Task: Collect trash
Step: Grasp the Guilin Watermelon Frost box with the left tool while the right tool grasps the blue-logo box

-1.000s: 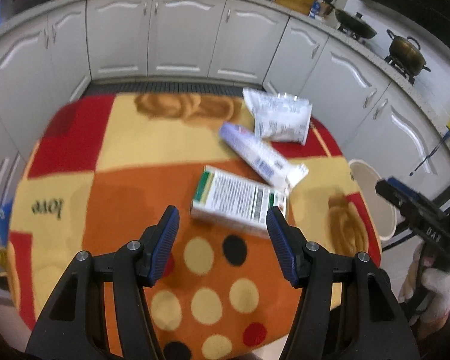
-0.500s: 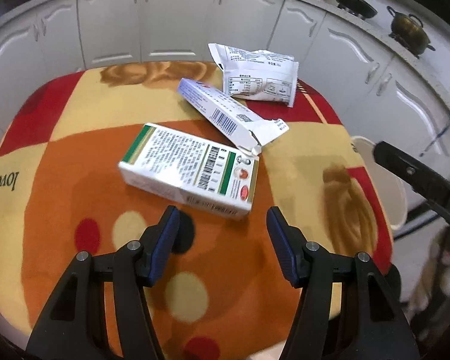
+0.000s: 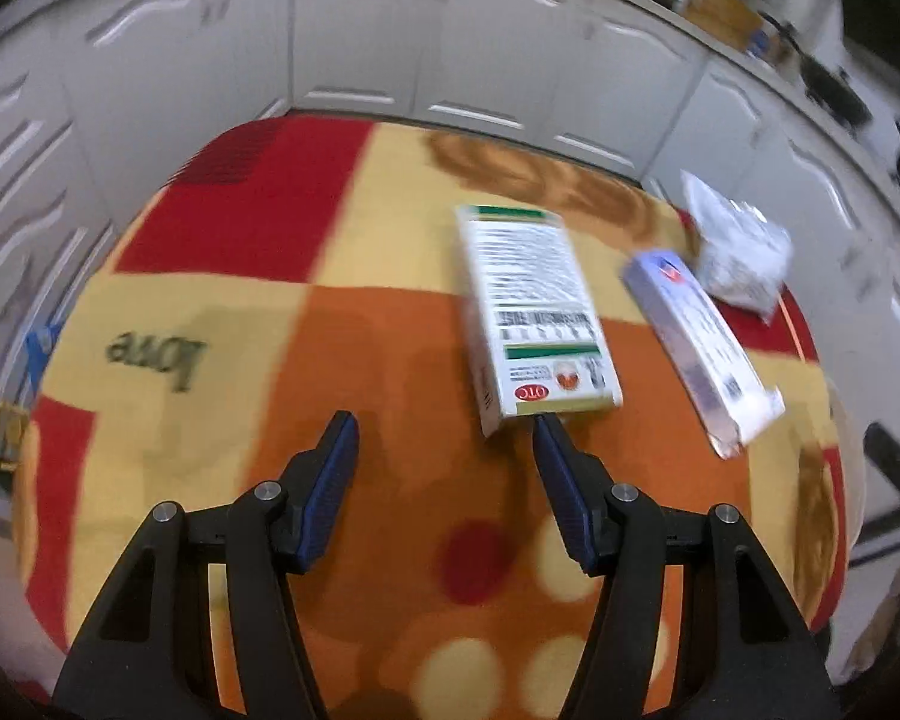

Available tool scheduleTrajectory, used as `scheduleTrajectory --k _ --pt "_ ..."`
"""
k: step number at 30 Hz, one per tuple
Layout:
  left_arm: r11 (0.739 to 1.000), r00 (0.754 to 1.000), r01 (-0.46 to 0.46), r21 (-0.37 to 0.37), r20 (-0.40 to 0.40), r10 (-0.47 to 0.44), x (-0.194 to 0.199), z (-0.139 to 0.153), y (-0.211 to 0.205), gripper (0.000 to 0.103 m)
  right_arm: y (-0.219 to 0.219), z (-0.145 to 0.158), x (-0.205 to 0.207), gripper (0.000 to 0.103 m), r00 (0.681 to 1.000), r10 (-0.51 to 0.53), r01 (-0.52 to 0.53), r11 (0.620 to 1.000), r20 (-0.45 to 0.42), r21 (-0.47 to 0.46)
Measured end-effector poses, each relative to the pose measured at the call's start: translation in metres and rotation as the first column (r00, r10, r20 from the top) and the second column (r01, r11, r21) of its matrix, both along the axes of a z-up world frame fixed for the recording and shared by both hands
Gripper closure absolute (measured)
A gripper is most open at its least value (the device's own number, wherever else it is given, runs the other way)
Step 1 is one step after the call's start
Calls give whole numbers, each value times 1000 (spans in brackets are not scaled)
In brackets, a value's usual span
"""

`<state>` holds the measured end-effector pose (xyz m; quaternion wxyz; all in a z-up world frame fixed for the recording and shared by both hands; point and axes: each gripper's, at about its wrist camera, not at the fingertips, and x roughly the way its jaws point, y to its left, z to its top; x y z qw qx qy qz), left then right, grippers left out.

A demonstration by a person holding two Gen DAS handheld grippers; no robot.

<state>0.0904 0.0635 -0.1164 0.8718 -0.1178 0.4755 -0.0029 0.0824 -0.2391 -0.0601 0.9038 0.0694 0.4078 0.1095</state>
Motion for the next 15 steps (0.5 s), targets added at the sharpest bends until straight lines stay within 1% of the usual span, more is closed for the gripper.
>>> scheduleTrajectory --k 4,7,11,12,15 --pt "998 1000 22 -55 5 -22 -2 6 16 44 30 -3 22 31 997 79 -79 997 -4 0" --pt "993 998 64 -95 18 -63 -1 15 13 44 57 -12 47 30 990 135 -136 990 -29 -23" --pt "989 994 107 -97 31 -105 12 27 -1 43 91 -33 79 29 978 187 -193 978 -88 -75" --pt "989 993 117 -93 26 -115 19 28 -5 41 97 -40 87 29 975 195 -204 975 -104 -86" --pt "988 991 132 -82 31 -130 32 29 -15 40 108 -55 102 29 971 197 -211 973 -137 -97"
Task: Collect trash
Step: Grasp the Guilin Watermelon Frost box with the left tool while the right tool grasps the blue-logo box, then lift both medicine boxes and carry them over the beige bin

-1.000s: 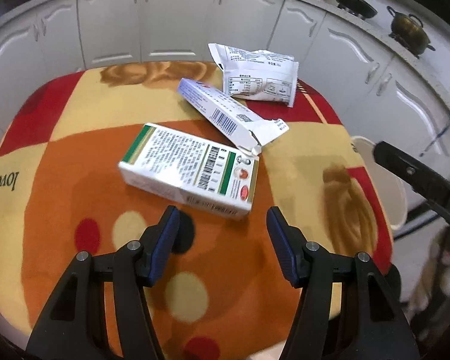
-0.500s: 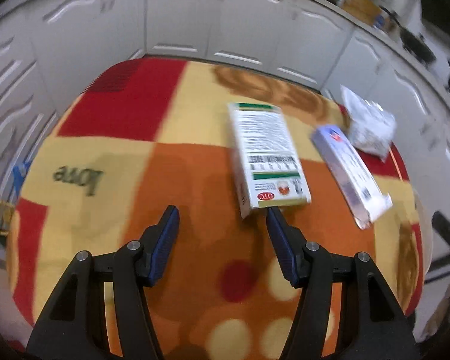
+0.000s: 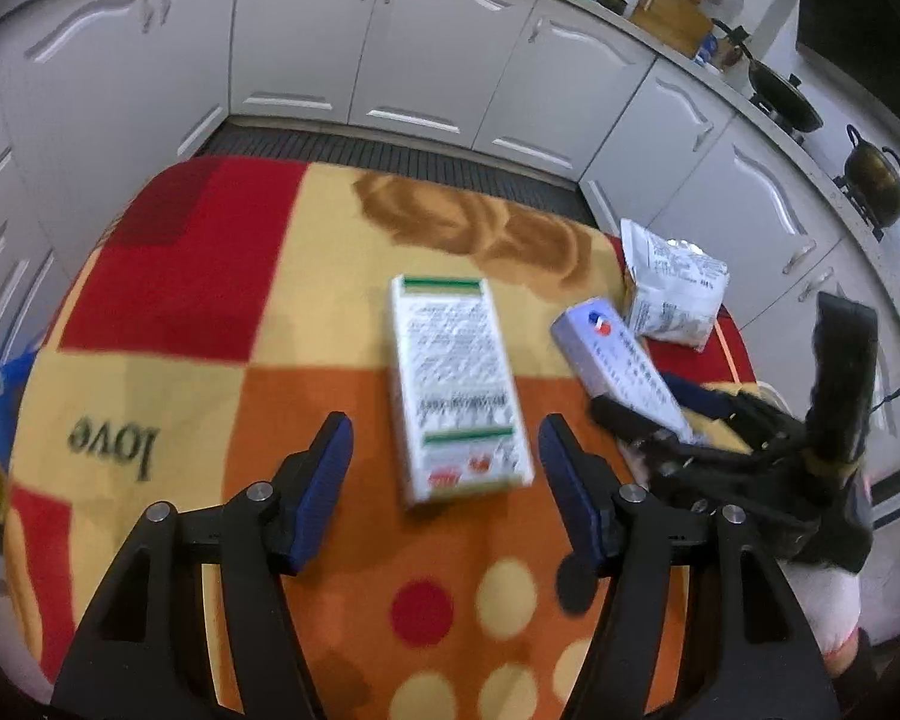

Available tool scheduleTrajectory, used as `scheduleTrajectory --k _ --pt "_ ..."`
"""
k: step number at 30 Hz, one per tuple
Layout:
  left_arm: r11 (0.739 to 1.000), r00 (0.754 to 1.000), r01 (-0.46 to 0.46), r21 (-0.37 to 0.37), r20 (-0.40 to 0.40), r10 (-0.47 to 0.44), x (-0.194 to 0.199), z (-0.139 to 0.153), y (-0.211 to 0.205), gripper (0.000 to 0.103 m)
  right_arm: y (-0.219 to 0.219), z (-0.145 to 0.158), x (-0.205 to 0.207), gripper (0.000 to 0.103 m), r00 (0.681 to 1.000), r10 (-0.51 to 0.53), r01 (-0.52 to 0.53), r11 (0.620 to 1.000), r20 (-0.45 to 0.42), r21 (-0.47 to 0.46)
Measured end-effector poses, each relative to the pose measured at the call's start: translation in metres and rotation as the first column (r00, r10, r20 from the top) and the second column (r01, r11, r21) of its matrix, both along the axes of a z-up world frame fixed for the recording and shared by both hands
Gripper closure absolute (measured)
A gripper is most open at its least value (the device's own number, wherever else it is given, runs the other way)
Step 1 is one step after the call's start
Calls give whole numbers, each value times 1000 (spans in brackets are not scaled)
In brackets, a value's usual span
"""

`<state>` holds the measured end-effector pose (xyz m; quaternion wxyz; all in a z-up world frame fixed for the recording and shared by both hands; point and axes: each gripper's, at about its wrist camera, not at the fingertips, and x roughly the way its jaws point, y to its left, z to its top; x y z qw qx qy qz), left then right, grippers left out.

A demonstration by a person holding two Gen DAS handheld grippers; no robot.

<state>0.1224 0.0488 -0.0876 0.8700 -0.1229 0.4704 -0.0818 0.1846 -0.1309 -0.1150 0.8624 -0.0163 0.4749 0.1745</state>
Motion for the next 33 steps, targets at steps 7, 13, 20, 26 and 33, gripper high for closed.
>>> scheduleTrajectory --k 7,13,20,26,33 --pt "996 997 -8 90 -78 15 38 -27 -20 40 -9 -2 -1 56 1000 -24 24 999 6 48" --pt "995 994 -36 90 -95 44 49 -41 -18 40 -30 4 -28 57 1000 -29 28 996 12 88" --pt "998 996 -3 64 -87 8 39 -39 -19 49 -25 0 -42 53 1000 -23 23 999 2 36" --pt "998 998 11 59 -61 -7 12 -28 -24 49 -19 1 -49 59 999 -20 19 999 25 37" --pt "997 999 32 76 33 -34 -18 -5 -36 50 -36 36 -83 59 991 -43 37 998 130 53"
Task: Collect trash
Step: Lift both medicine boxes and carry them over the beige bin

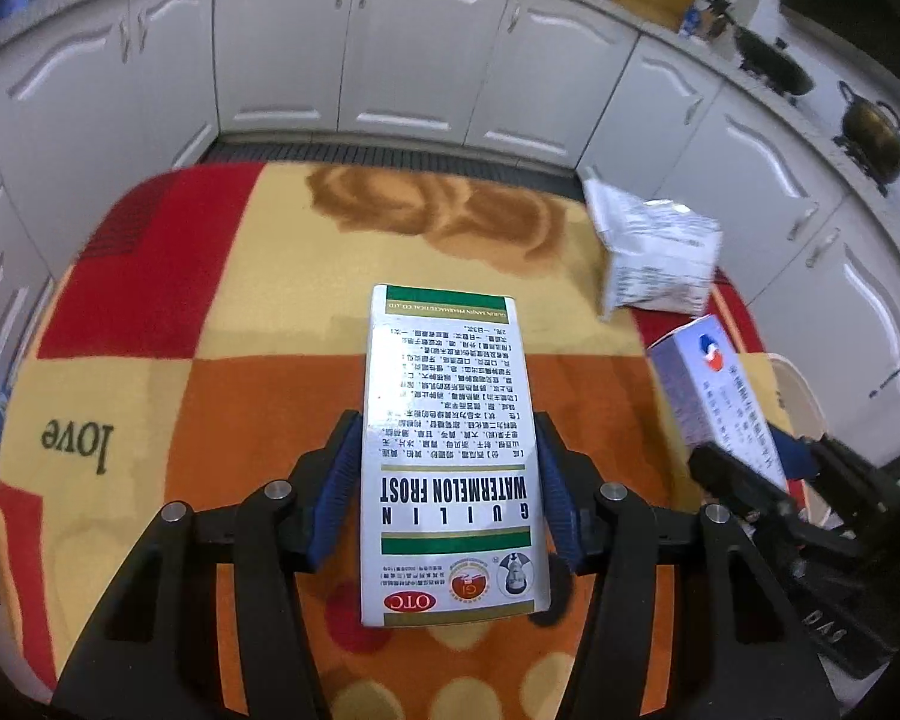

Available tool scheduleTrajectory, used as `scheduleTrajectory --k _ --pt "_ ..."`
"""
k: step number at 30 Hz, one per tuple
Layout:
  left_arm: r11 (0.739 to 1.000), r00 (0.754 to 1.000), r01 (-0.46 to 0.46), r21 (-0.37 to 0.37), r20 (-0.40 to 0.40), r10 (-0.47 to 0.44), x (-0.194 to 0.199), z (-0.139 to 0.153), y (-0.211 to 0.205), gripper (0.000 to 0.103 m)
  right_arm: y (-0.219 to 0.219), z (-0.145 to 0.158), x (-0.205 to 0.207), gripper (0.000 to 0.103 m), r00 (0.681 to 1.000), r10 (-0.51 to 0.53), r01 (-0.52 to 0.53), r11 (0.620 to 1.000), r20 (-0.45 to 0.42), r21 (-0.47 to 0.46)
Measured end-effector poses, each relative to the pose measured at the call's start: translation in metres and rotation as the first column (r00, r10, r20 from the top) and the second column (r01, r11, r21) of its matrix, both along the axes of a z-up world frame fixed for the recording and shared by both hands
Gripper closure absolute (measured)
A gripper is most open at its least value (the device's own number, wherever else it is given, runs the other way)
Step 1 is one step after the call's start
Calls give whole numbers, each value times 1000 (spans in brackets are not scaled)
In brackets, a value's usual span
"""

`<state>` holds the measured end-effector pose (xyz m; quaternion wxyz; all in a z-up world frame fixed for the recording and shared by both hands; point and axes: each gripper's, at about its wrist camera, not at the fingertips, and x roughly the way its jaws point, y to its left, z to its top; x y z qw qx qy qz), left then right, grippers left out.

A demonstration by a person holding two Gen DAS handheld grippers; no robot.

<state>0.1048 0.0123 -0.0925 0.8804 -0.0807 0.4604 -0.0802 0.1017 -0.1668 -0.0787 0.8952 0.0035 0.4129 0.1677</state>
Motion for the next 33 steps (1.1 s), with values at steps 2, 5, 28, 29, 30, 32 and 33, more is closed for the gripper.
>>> scheduleTrajectory --k 2,5,28,29,30,32,33 --pt "1000 1000 13 -5 28 -13 -9 9 -6 50 -4 9 -8 59 1000 -9 8 1000 22 8" --pt "999 998 39 -2 54 -39 -17 18 -17 50 -15 22 -22 59 998 -26 25 999 50 21" --pt "989 972 145 17 187 -146 -46 70 -71 51 -59 62 -63 59 982 -119 113 992 149 46" --pt "988 970 151 17 188 -151 -46 71 -74 51 -61 63 -64 59 981 -124 119 992 151 44" --pt "987 969 158 16 189 -159 -46 72 -78 51 -63 64 -65 59 979 -129 125 991 155 40" --pt "985 967 171 12 188 -170 -45 73 -84 51 -69 65 -67 59 976 -144 141 990 161 31" --pt "984 966 180 9 185 -179 -44 73 -89 51 -72 66 -68 59 976 -149 146 989 161 31"
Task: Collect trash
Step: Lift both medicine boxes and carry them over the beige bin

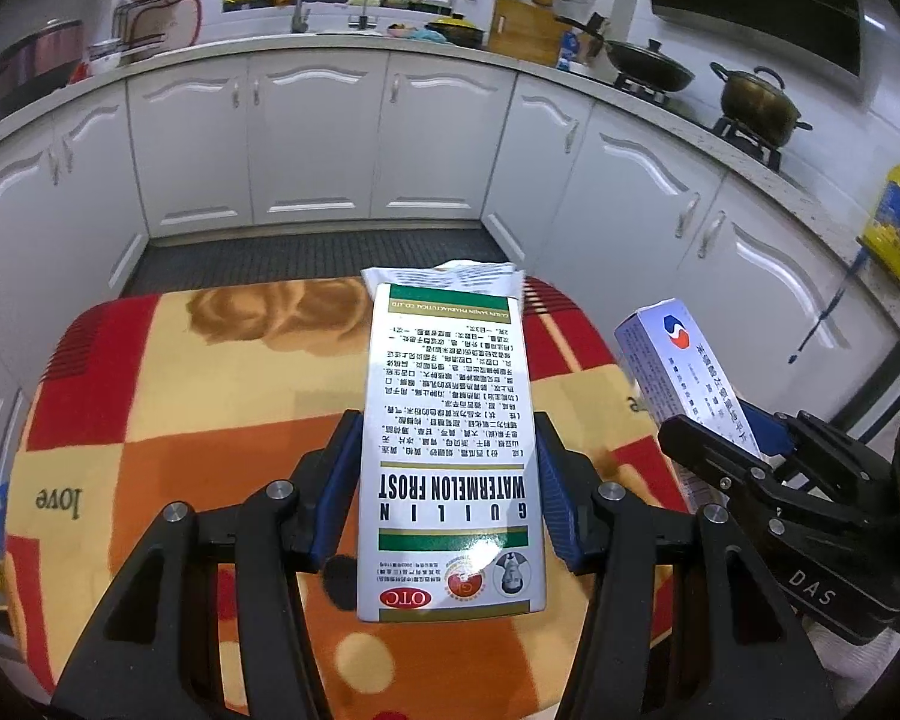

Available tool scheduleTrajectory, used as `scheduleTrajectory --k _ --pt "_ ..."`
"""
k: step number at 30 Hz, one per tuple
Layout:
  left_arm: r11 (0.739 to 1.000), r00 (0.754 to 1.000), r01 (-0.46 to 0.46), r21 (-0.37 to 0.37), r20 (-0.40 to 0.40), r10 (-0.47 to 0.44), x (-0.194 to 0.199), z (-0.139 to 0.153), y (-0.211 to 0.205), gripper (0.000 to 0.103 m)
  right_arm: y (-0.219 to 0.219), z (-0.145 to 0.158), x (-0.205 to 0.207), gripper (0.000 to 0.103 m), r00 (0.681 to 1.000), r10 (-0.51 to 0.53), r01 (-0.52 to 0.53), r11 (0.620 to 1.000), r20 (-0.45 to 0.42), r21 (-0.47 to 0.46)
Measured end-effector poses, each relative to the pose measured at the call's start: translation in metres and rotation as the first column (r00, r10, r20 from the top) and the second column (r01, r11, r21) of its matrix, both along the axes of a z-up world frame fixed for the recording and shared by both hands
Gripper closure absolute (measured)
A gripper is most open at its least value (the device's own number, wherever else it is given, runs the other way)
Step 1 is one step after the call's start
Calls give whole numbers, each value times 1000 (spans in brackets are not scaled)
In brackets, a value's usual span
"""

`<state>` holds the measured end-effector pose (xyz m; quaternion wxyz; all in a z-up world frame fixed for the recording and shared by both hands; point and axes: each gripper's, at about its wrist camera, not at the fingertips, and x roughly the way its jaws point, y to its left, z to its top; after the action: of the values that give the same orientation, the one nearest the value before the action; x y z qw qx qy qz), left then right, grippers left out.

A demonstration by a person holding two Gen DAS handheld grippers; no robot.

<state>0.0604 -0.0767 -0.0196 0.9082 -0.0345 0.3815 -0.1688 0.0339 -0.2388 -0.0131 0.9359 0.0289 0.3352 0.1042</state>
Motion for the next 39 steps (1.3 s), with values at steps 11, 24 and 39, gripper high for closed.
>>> scheduleTrajectory --k 11,24,39 --pt "995 995 104 2 -6 -104 3 2 -54 51 -51 3 -9 59 995 -100 100 995 10 -16" --pt "973 973 231 12 -15 -231 13 1 -133 51 -118 -3 -22 59 971 -237 237 971 -10 -30" --pt "944 941 329 28 -98 -324 39 -29 -214 51 -188 -31 -32 59 929 -362 361 932 -80 -17"
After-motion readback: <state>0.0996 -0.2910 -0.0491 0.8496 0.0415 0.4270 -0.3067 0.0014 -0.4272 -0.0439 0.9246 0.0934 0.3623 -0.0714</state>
